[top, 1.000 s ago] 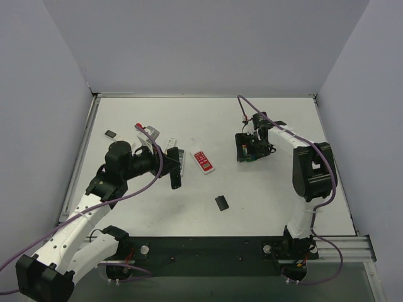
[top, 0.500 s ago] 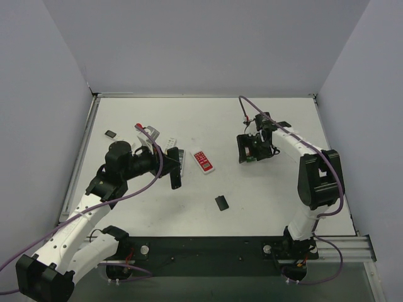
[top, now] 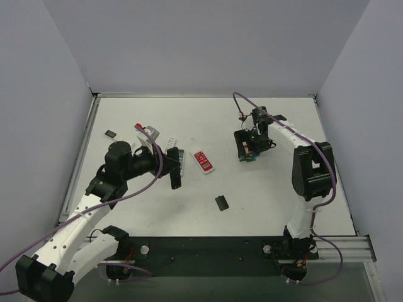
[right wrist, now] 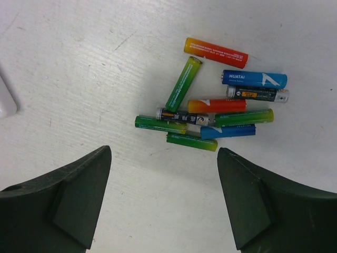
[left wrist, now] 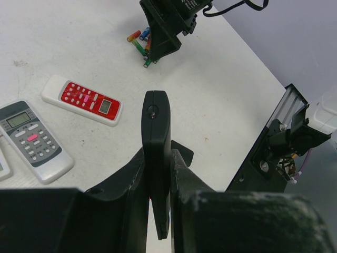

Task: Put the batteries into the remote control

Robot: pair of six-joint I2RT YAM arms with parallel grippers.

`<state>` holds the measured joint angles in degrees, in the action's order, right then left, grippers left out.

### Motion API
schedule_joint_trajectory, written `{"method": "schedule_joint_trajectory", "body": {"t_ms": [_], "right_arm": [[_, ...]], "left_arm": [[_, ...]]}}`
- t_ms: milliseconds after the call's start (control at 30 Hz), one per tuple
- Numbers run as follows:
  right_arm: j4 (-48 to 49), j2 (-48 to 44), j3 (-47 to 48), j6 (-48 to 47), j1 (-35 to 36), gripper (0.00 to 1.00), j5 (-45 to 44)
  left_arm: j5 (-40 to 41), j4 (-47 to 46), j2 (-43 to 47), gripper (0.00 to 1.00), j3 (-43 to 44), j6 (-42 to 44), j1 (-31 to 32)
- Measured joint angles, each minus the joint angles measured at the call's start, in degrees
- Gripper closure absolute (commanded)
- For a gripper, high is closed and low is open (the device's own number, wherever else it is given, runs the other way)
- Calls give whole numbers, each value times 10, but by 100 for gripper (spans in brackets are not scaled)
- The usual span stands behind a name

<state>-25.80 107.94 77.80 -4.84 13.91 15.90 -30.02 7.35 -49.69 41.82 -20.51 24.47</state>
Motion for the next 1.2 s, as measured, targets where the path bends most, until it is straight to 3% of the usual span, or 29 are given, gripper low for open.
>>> {"method": "schedule_joint_trajectory", "body": {"t_ms": [733,1200], "right_arm": [[-11,52,2,-11,0,24,6],[-10,41,-20,-10,1,48,11]], "left_arm": [[0,0,0,100,0,0,2],[0,0,1,100,0,0,2]]}}
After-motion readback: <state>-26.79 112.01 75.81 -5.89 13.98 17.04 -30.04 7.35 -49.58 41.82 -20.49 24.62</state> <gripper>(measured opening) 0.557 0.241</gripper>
